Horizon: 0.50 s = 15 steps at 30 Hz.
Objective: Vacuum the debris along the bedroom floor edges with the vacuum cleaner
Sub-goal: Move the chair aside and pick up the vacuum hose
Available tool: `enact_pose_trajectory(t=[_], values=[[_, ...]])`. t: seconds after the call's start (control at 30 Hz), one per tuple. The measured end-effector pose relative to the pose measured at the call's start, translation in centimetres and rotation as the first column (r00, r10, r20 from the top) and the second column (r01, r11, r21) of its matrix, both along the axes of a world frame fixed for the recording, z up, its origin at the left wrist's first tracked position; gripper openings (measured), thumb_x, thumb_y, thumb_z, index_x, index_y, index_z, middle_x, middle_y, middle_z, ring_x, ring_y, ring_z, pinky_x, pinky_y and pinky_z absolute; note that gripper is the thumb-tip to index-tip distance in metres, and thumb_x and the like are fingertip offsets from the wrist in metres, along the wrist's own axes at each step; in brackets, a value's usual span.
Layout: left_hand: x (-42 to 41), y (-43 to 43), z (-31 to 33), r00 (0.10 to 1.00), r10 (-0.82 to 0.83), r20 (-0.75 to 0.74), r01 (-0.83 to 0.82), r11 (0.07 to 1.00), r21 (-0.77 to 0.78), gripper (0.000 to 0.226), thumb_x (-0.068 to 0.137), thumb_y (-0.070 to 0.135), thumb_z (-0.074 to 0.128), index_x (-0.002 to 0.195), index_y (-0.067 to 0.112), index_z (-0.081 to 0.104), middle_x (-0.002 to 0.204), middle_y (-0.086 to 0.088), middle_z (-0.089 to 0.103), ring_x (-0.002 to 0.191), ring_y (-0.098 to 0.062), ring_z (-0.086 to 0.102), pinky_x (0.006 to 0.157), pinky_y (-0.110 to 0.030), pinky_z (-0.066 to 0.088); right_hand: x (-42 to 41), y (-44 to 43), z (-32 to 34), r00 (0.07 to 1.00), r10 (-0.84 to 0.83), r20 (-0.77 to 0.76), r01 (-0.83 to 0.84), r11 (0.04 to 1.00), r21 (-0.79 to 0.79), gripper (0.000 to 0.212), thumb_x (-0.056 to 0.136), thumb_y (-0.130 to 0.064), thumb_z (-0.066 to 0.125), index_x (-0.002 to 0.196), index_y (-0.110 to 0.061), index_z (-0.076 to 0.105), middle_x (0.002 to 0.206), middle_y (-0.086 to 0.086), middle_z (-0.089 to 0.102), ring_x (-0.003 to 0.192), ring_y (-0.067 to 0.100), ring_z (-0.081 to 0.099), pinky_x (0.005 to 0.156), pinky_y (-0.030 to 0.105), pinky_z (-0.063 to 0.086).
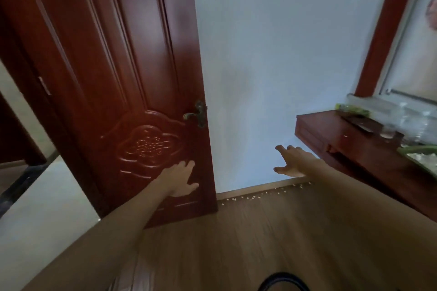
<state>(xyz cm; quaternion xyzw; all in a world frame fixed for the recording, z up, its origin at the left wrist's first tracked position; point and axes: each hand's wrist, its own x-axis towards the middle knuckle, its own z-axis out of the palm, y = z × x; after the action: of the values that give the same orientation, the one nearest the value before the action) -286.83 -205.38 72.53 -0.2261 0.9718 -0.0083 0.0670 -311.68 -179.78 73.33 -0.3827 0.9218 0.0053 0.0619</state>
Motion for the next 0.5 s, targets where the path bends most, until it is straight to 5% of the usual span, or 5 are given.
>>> enact_pose_trajectory(t=[0.5], values=[[-23.9,11.7,-2.0,0.886,-0.460,0.061,0.456,0.888,0.061,0.076,0.093,0.058,0.050,0.151,0.018,0.022,0.144,-0.009,0.044,0.123,-0.028,0.053,0.100,-0.042,0.047,-9.1,21.9,-1.8,0.871,-0.475,0.123,0.477,0.879,0.018,0.086,0.090,-0.059,0.058,0.156,-0.023,0.016,0.150,0.016,0.038,0.133,0.036,0.044,0.106,0.047,0.042]])
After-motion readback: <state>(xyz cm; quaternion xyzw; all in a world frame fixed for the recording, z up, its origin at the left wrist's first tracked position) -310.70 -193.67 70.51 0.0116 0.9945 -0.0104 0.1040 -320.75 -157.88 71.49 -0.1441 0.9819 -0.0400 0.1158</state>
